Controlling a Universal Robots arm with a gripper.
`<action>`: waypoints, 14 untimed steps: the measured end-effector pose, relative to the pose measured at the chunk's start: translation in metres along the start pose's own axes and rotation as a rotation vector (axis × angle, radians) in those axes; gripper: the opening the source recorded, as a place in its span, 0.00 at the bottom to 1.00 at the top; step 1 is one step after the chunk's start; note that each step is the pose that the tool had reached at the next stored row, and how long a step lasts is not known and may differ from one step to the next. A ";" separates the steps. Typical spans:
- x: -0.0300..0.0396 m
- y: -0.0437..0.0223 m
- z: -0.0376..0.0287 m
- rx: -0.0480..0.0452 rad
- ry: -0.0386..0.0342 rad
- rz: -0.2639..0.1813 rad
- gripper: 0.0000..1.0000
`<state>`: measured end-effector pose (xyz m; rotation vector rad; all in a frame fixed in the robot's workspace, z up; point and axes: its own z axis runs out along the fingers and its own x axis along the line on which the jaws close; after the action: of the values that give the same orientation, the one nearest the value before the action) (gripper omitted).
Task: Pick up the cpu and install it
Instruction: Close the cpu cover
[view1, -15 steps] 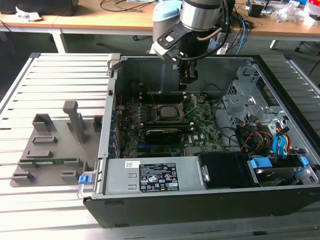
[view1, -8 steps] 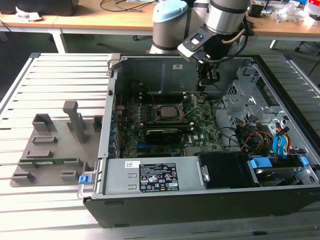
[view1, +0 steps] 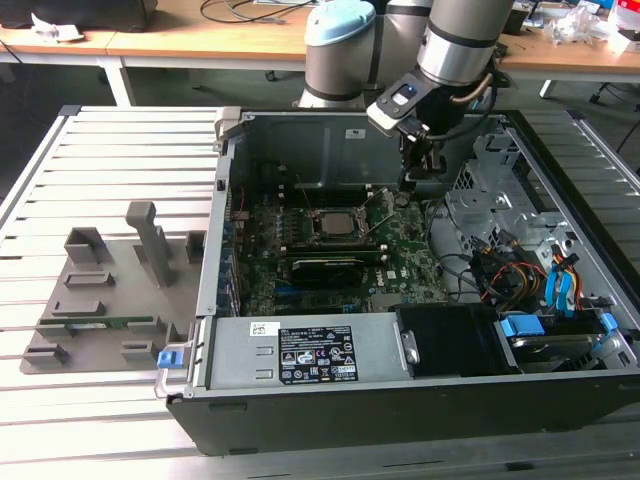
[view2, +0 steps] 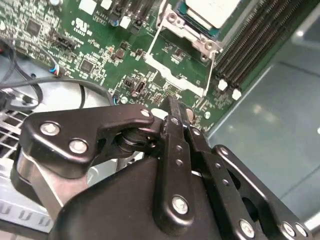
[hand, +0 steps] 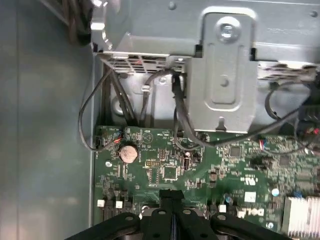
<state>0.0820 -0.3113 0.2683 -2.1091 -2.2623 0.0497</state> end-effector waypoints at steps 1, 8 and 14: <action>0.0002 0.0004 0.0050 0.0005 -0.0020 -0.033 0.11; 0.0018 -0.0132 0.0194 -0.0014 -0.0024 -0.033 0.11; 0.0031 -0.0316 0.0204 -0.0073 -0.0033 -0.033 0.11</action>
<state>0.0491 -0.3102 0.2497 -2.0758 -2.3022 0.0437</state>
